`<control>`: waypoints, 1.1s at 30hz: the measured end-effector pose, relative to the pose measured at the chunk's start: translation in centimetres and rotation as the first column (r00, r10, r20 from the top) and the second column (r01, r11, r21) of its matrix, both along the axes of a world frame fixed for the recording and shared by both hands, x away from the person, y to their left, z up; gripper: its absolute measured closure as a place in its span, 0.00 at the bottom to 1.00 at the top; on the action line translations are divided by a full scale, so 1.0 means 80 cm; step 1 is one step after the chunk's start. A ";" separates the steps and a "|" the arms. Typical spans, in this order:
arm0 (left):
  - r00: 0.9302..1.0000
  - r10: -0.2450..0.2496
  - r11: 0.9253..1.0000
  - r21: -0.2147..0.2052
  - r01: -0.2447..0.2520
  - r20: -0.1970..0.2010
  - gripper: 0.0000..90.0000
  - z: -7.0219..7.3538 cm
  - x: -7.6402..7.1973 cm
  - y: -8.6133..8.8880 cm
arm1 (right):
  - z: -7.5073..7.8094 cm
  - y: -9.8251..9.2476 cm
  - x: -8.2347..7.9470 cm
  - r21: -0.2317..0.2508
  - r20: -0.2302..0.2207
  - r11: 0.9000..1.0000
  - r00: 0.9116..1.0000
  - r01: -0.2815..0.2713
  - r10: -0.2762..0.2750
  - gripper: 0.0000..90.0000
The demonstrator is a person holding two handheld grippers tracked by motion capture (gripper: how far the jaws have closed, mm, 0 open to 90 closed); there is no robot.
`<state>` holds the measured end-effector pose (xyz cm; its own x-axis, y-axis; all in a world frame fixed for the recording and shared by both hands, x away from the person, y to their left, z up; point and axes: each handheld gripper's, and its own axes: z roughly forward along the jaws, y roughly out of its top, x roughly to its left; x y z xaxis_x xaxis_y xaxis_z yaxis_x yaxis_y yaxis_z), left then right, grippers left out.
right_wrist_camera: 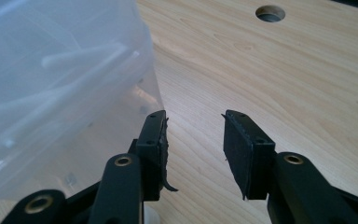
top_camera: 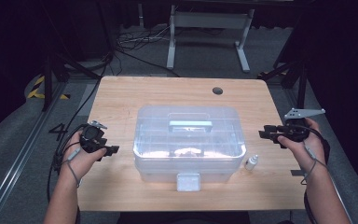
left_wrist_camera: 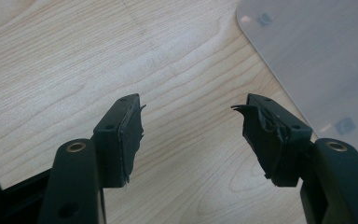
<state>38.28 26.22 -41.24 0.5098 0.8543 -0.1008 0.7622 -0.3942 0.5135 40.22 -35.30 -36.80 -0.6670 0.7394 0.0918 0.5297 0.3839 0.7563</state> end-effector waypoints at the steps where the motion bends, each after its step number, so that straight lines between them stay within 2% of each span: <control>1: 1.000 0.001 1.000 -0.002 -0.001 -0.003 0.42 0.000 0.000 0.000 | 0.006 0.004 -0.001 -0.012 0.006 1.000 1.000 -0.003 0.003 0.67; 6: 1.000 0.002 1.000 0.003 -0.002 -0.006 0.42 -0.002 0.000 0.002 | 0.021 0.014 -0.002 -0.017 0.004 0.999 1.000 -0.029 0.029 0.68; 11: 1.000 0.000 1.000 0.003 0.000 -0.011 0.42 -0.001 0.000 0.000 | 0.043 0.027 -0.010 0.011 0.035 0.997 0.997 -0.076 0.076 0.69; 17: 1.000 -0.011 1.000 0.005 0.011 -0.020 0.43 -0.002 0.000 -0.001 | 0.062 0.042 -0.015 0.013 0.055 0.992 0.990 -0.128 0.128 0.68; 21: 1.000 -0.013 1.000 0.003 0.013 -0.028 0.45 -0.002 -0.001 0.000 | 0.077 0.062 -0.013 -0.002 0.065 0.982 0.980 -0.189 0.188 0.66; 26: 1.000 -0.010 1.000 0.000 0.010 -0.023 0.44 -0.001 -0.001 0.001 | 0.091 0.086 -0.010 -0.033 0.070 0.971 0.968 -0.238 0.239 0.65; 33: 1.000 -0.011 1.000 0.003 0.011 -0.027 0.43 -0.001 -0.001 0.003 | 0.102 0.114 -0.010 -0.038 0.073 0.957 0.954 -0.288 0.290 0.63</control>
<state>38.20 26.49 -41.34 0.5165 0.8490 -0.1117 0.7712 -0.4045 0.4916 39.46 -26.17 -28.63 -0.8570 0.5151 0.0150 0.3338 0.5328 0.7777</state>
